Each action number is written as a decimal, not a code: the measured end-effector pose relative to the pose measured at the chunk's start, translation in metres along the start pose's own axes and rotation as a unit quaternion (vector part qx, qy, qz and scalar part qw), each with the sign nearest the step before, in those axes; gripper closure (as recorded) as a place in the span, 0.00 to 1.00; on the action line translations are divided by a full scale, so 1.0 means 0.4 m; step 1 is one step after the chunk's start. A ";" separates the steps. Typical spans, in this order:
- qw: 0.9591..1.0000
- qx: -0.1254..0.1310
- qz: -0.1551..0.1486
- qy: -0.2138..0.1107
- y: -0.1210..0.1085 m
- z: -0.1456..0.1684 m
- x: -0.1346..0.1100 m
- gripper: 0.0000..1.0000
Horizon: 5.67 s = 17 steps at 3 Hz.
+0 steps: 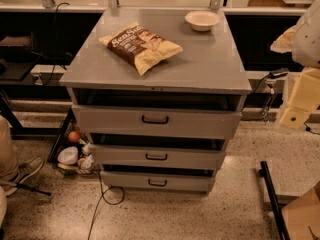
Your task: Open top drawer
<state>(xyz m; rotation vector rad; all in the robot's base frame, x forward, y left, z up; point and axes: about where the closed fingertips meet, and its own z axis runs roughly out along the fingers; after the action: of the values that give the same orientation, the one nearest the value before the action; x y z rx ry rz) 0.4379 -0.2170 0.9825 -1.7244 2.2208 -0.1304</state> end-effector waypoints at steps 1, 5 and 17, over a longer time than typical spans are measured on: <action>1.000 0.001 0.000 0.001 0.000 -0.001 0.000 0.00; 0.998 -0.058 -0.024 -0.009 0.152 0.361 0.054 0.00; 0.989 -0.035 -0.054 -0.132 -0.124 0.910 -0.198 1.00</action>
Offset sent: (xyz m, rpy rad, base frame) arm -0.0426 0.0074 -0.2481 -0.0036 0.2567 0.1388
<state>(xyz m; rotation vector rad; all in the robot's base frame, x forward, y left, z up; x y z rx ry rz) 0.6134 -0.1087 0.6685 -1.7839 1.9641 0.1441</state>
